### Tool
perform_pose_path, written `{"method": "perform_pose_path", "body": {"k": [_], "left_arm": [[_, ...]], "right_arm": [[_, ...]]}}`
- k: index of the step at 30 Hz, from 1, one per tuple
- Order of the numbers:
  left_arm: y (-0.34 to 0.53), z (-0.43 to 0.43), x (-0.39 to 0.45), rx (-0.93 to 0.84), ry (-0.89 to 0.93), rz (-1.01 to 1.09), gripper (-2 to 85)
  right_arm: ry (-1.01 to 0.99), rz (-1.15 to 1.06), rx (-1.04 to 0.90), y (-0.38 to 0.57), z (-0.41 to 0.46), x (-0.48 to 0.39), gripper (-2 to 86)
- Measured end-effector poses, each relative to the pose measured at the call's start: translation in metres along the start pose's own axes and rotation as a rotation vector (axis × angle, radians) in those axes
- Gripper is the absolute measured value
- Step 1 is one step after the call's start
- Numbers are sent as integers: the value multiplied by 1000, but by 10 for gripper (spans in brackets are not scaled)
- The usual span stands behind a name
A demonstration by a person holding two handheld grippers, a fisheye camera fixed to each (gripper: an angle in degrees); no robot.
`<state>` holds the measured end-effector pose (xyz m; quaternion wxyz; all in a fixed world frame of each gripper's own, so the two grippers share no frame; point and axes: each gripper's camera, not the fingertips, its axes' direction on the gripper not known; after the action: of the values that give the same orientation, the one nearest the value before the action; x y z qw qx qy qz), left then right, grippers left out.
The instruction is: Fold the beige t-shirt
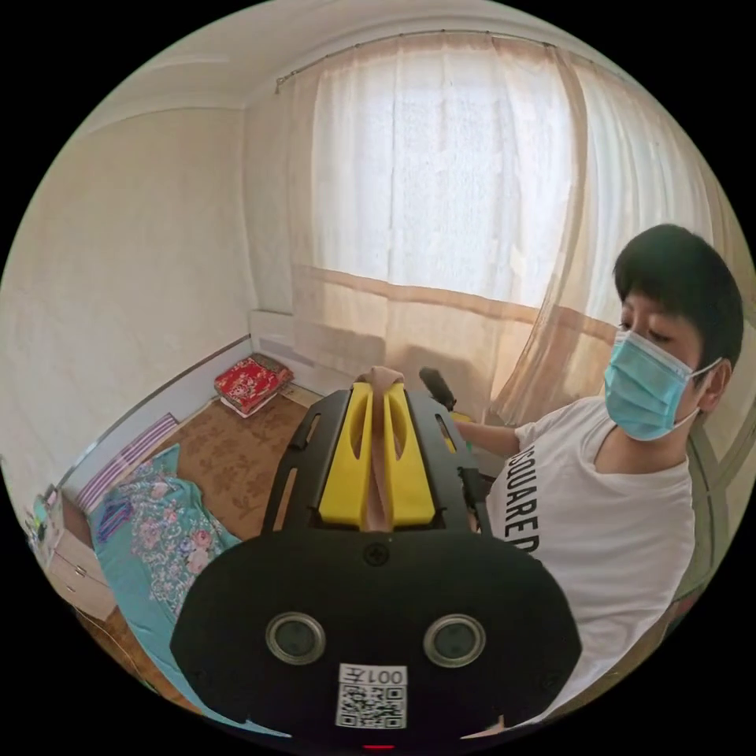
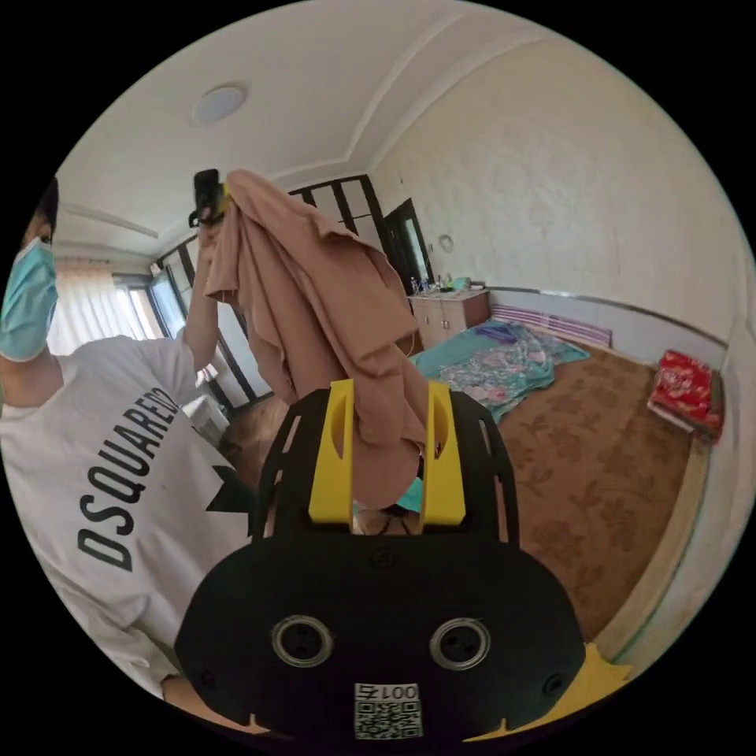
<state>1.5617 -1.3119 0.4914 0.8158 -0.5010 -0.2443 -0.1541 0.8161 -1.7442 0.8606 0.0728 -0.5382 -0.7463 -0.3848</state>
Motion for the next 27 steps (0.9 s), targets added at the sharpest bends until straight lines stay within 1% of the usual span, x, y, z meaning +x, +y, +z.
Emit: {"method": "perform_pose_path", "body": {"k": [1,2,4,7,8,10,11,12,13,14,17,19,20,21,22,24,25,27], "left_arm": [[-1,-2,0,0,-9,7,-9],[-1,-5,0,4,-23,15,-9],[1,-8,-2,14,-38,15,-9],[6,-7,-10,16,-60,-15,-9],[9,-4,-14,12,-60,-29,-9],[14,0,-20,7,-66,-53,-9],[18,3,-25,5,-76,-65,-9],[21,5,-29,3,-92,-80,-9],[23,5,-32,1,-104,-88,-9],[28,6,-36,-2,-136,-102,-9],[43,7,-51,-29,-243,-151,-9],[55,13,-63,-65,-283,-182,-9],[63,19,-72,-91,-301,-211,-9],[73,27,-82,-118,-305,-234,-9],[77,32,-88,-129,-301,-246,-9],[96,54,-111,-141,-249,-292,-8],[100,61,-116,-143,-229,-297,-8],[113,90,-140,-154,-177,-312,-9]], "right_arm": [[-90,28,30,7,11,16,134],[-134,41,51,9,17,23,137],[-314,54,125,13,38,41,145],[-487,7,136,9,69,44,147],[-499,6,131,8,76,43,145],[-545,5,89,5,103,44,128],[-570,6,86,4,109,45,108],[-635,1,85,3,117,48,67],[-700,-34,111,3,119,51,50],[-713,-43,132,3,118,53,42],[-645,-61,229,-3,95,70,28],[-528,-102,306,-13,61,84,23],[-491,-120,321,-16,52,86,22],[-406,-158,336,-22,36,87,22],[-303,-191,337,-29,22,86,21],[-164,-237,318,-38,8,81,21],[-105,-268,305,-43,3,79,20],[-57,-311,293,-48,0,75,19]]}}
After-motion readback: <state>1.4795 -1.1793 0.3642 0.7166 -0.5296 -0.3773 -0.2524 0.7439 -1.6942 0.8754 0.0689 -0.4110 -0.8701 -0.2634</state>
